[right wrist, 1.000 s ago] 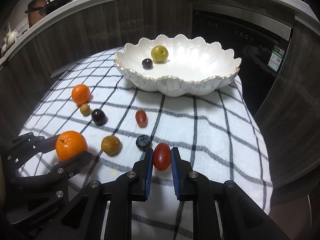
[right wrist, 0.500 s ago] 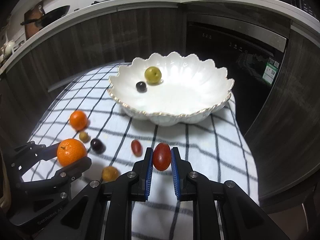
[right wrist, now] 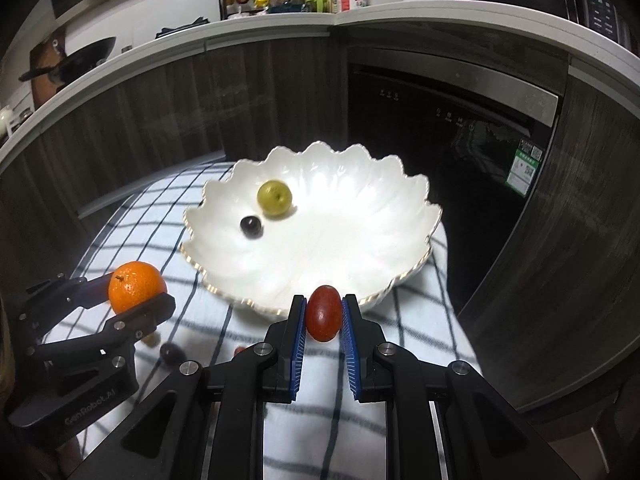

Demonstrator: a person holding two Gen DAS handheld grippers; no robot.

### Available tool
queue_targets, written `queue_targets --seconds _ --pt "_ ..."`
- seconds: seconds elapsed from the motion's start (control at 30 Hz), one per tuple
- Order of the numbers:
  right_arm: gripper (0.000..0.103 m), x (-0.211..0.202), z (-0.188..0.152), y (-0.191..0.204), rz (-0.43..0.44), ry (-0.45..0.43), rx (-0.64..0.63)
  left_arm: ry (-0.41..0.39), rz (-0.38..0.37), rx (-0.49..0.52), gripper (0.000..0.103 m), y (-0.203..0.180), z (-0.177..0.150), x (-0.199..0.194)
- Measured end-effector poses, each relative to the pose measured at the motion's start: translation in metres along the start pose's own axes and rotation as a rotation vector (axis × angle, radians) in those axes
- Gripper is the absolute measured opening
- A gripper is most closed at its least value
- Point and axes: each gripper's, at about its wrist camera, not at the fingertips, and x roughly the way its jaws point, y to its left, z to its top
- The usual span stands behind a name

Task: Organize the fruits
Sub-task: 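Carry the tomato and tangerine over the white bowl and release them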

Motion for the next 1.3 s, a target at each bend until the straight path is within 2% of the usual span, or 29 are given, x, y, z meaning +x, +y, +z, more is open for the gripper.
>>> queue_targets --seconds 0.37,0.93,0.97,1.0,1.1,1.13,1.2,1.23,1.3 --pt "0.019 0.017 0.026 -0.016 -0.035 -0.015 0.033 0.004 -0.011 0.015 0.046 -0.002 0.030 0.026" --pt "0.019 0.044 0.036 -0.031 -0.042 0.026 0.068 0.035 -0.029 0.036 0.047 -0.004 0.050 0.060" --pt "0.020 0.044 0.036 -0.031 -0.042 0.023 0.069 0.039 -0.026 0.039 0.048 -0.005 0.050 0.061" --pt "0.020 0.045 0.036 -0.031 -0.044 0.023 0.068 0.037 -0.022 0.043 0.057 -0.005 0.050 0.061" --pt "0.021 0.046 0.037 -0.029 -0.051 0.029 0.057 0.006 -0.012 0.047 0.072 -0.005 0.051 0.055" --pt "0.022 0.046 0.037 -0.029 -0.052 0.029 0.055 0.002 -0.010 0.049 0.073 -0.005 0.052 0.054" --pt "0.041 0.045 0.037 -0.030 -0.055 0.026 0.057 -0.001 -0.003 0.053 0.075 -0.004 0.055 0.053" --pt "0.046 0.043 0.038 -0.031 -0.062 0.018 0.063 -0.004 -0.001 0.052 0.076 -0.003 0.055 0.052" --pt "0.064 0.040 0.039 -0.032 -0.072 0.004 0.075 -0.009 0.006 0.050 0.083 -0.002 0.057 0.049"
